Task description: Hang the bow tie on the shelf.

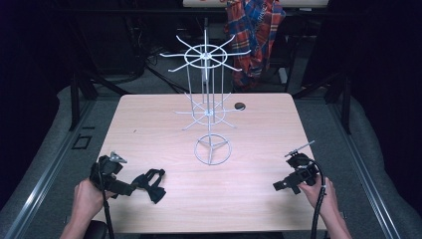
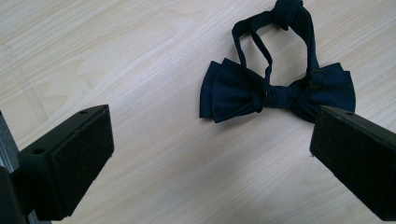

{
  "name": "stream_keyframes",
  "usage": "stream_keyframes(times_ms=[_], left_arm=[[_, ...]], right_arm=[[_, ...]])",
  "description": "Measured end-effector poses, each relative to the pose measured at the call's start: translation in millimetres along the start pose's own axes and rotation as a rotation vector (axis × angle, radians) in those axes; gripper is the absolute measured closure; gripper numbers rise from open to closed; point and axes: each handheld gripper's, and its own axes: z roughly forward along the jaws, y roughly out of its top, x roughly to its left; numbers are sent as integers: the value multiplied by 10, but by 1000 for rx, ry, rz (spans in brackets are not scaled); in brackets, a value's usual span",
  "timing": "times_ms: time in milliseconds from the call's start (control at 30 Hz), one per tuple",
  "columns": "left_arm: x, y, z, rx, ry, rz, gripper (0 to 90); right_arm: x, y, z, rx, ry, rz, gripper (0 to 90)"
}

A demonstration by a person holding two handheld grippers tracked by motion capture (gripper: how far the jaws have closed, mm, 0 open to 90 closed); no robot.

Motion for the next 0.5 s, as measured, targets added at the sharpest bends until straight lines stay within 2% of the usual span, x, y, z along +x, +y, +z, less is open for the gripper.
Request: stream_keyframes(times_ms=[100,133,367,400,433,500], left_arm=[[-16,7,4,4,-2,8,0],[-21,8,5,3,-6,11,0],[-47,18,16,5,-30,12,0],[-58,28,18,7,-29,16,0],[-73,40,21,4,-32,23,0],[-111,66,30,4,-42,34,0]], right_arm=[[0,6,-7,7,-4,-11,132],[16,1,8,-15,3,9,132],[4,26,-7,22,3,-26,132],[20,9,8,-4,0,-4,132],[29,4,3,-7,12,10,132],[18,-6,-7,-16,-4,1,132]])
